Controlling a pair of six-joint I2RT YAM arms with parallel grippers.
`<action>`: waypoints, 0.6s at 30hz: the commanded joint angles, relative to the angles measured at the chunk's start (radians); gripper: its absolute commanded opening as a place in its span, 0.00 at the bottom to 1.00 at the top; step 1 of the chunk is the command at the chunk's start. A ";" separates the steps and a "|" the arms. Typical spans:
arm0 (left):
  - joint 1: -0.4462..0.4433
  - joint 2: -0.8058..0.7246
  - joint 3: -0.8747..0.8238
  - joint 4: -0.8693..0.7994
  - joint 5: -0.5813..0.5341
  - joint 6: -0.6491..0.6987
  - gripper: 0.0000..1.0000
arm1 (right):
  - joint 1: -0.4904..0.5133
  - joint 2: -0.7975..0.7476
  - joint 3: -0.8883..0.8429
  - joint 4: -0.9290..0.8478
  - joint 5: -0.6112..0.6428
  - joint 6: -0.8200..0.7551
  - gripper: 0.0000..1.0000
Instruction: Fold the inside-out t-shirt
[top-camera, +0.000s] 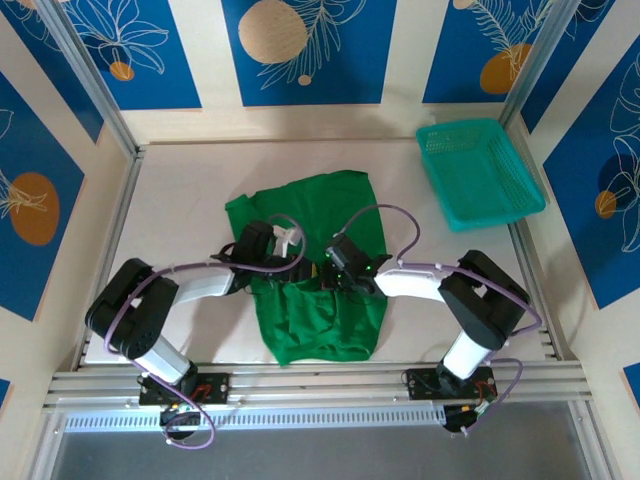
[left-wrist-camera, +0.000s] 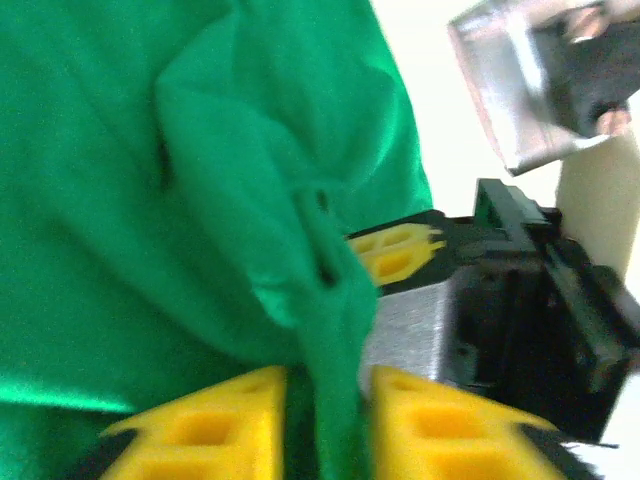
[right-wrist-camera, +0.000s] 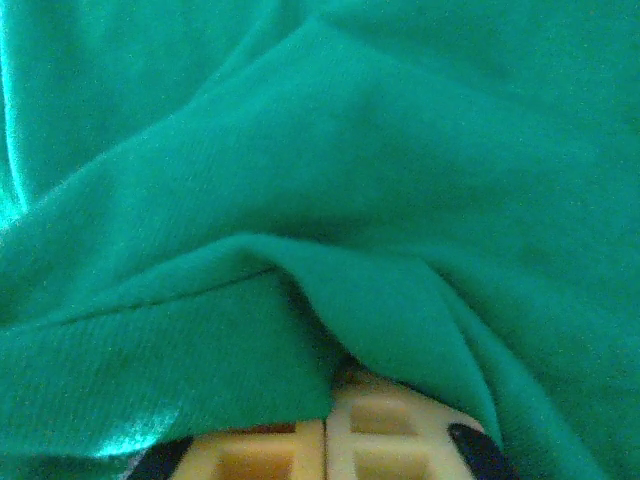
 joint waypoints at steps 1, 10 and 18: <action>0.023 -0.036 0.005 -0.114 -0.064 0.064 0.44 | -0.068 -0.090 0.012 0.005 -0.239 -0.020 0.00; 0.013 -0.180 0.030 -0.263 -0.118 0.117 0.44 | -0.091 -0.292 0.072 -0.170 -0.468 -0.229 0.00; 0.012 -0.069 -0.026 -0.171 -0.229 0.099 0.34 | -0.065 -0.406 -0.139 0.039 -0.485 -0.355 0.18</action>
